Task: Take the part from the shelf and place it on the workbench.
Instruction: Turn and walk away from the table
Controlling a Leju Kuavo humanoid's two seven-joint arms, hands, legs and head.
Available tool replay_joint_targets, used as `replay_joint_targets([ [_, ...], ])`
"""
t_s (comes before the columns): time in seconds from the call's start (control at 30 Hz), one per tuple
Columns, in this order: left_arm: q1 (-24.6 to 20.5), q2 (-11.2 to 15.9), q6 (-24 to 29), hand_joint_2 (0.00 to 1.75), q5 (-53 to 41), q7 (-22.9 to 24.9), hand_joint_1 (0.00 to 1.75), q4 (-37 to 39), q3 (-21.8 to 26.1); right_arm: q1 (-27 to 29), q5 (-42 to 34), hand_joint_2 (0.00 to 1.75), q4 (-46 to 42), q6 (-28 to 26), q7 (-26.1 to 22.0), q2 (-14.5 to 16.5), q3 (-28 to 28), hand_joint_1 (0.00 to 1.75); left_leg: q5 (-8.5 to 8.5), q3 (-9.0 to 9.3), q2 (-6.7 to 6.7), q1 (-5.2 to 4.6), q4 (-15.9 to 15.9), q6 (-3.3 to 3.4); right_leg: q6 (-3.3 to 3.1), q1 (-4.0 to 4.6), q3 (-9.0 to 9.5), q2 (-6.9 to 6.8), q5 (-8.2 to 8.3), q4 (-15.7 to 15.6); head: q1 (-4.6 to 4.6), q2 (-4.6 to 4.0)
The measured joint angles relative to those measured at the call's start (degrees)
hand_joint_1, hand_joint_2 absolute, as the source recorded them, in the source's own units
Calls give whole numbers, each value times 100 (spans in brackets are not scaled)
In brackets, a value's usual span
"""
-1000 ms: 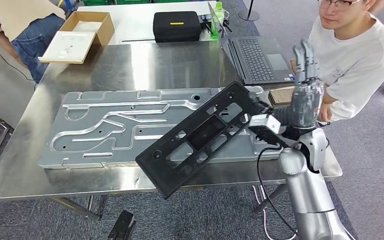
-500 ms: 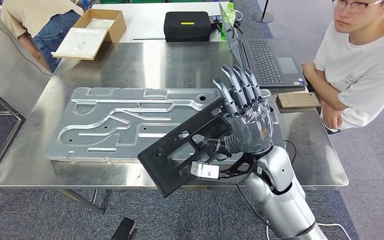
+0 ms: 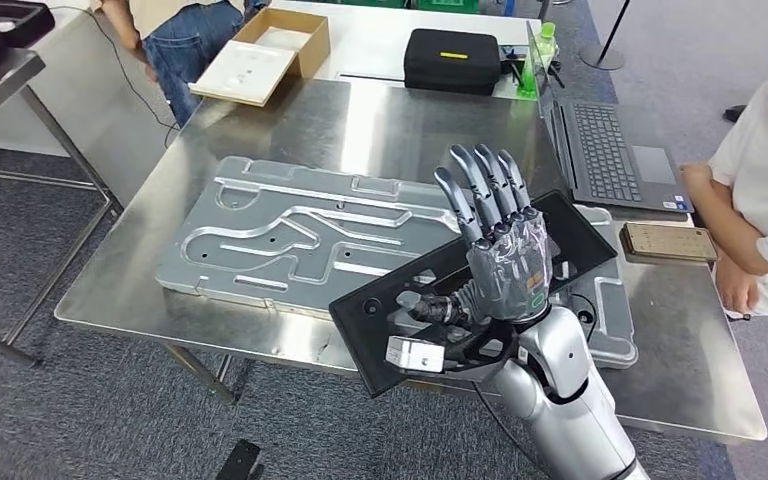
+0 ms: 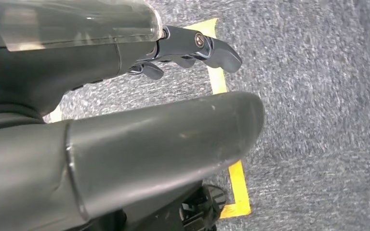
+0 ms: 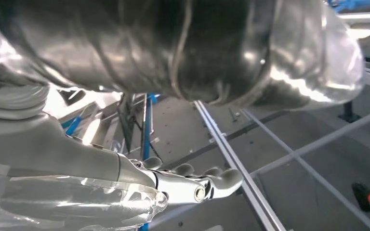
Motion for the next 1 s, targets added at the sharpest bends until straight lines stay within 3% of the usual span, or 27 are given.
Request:
replay_joint_targets([
  [0.03, 5, 1, -22, 0, 9, -7, 0, 0, 1, -1, -5, 0, -5, 0, 0, -2, 7, 0, 8, -22, -60, 8, 3, -41, -17, 9, 20, 23, -22, -51, -1, 0],
  [0.1, 39, 5, -87, 0, 28, -6, 0, 0, 2, -9, -25, 0, -8, -2, 0, -5, 26, 0, 17, -56, -115, 26, -2, -112, -76, 8, 40, -102, -1, -92, 0, 0],
  [0.17, 70, 10, -176, 0, 63, 31, 0, 0, 3, -21, -58, 0, -9, -10, 0, -5, 39, 0, -122, -167, 124, 16, 207, -159, -154, -3, 70, -248, 24, -149, -11, 0],
  [0.23, 77, 14, -233, 0, 86, 73, 0, 0, 4, -30, -80, 0, -9, -25, 0, -5, 40, 0, -451, -463, 411, 26, 830, -192, -210, 18, 78, -417, 22, -169, -22, 0],
  [0.3, 89, 19, -238, 0, 83, 109, 0, 0, 5, -33, -86, 0, -8, -34, -1, -5, 40, 0, -678, -772, 474, 51, 1458, -225, -231, 36, 76, -589, 10, -167, -22, 0],
  [0.33, 102, 23, -224, 0, 75, 130, 0, 0, 5, -34, -89, 0, -8, -37, -1, -5, 41, 0, -648, -806, 490, 58, 1528, -235, -231, 40, 77, -670, 3, -166, -22, 0],
  [0.37, 115, 30, -208, 0, 64, 151, 0, 0, 5, -36, -92, 0, -8, -39, -1, -5, 42, 0, -519, -723, 520, 61, 1374, -239, -224, 41, 83, -746, -5, -165, -23, 0],
  [0.43, 126, 47, -176, 0, 43, 179, 0, 0, 5, -50, -98, 0, -8, -41, -1, -5, 42, 0, -175, -321, 715, 47, 616, -221, -192, 51, 110, -881, -29, -161, -23, 0],
  [0.5, 120, 59, -162, 0, 34, 187, 0, 0, 6, -73, -98, 0, -8, -46, -1, -5, 42, 0, -21, -36, 896, 4, 66, -158, -141, 82, 137, -988, -58, -152, -19, 0],
  [0.53, 121, 64, -154, 0, 30, 191, 0, 0, 7, -81, -99, 0, -8, -52, -1, -5, 42, 0, -29, -6, 922, -20, -12, -125, -114, 97, 148, -1038, -69, -152, -16, 0],
  [0.6, 136, 79, -133, 0, 20, 194, 0, 0, 9, -94, -104, 0, -9, -64, -2, -5, 42, 0, -10, -4, 788, -23, -37, -56, -55, 97, 172, -1125, -91, -155, -15, 0],
  [0.63, 145, 86, -120, 0, 11, 189, 0, 0, 10, -98, -109, 0, -9, -71, -2, -5, 42, 0, 6, 7, 723, -13, -60, -20, -21, 83, 169, -1064, -137, -113, -15, 0],
  [0.7, 144, 93, -94, 0, 0, 171, 0, 0, 11, -102, -122, 0, -10, -90, -2, -6, 42, 0, 43, 29, 610, 15, -103, 50, 31, 54, 26, -779, -381, 242, -13, 0],
  [0.73, 137, 96, -84, 0, -2, 158, 0, 0, 13, -94, -128, 0, -9, -100, -2, -9, 42, 0, 50, 27, 552, 17, -106, 68, 40, 45, -131, -613, -562, 586, -13, 0],
  [0.8, 128, 99, -73, 0, -2, 134, 0, 0, 14, -61, -145, 0, -6, -112, -2, -24, 42, 0, 55, 20, 414, 14, -96, 84, 46, 43, -490, -477, -826, 1288, -12, 0],
  [0.83, 132, 103, -71, 0, -2, 123, 0, 0, 15, -47, -151, 0, -4, -116, -2, -33, 42, 0, 54, 19, 332, 12, -87, 83, 45, 44, -580, -459, -807, 1427, -12, 0],
  [0.87, 136, 107, -70, 0, -3, 118, 0, 0, 15, -41, -156, 0, -3, -119, -2, -39, 42, 0, 52, 18, 252, 12, -75, 80, 37, 43, -568, -443, -678, 1350, -12, 0],
  [0.93, 137, 113, -64, 0, -10, 107, 0, 0, 16, -41, -160, 0, -3, -128, -2, -42, 42, 0, 41, 17, 95, 17, -47, 64, 7, 33, -294, -316, -248, 676, -12, 0],
  [1.0, 123, 115, -51, 0, -18, 85, 0, 0, 17, -44, -162, 0, -8, -146, -2, -44, 42, 0, 33, -15, -42, 12, -12, 17, -20, 11, -36, -74, -19, 62, -14, 0],
])
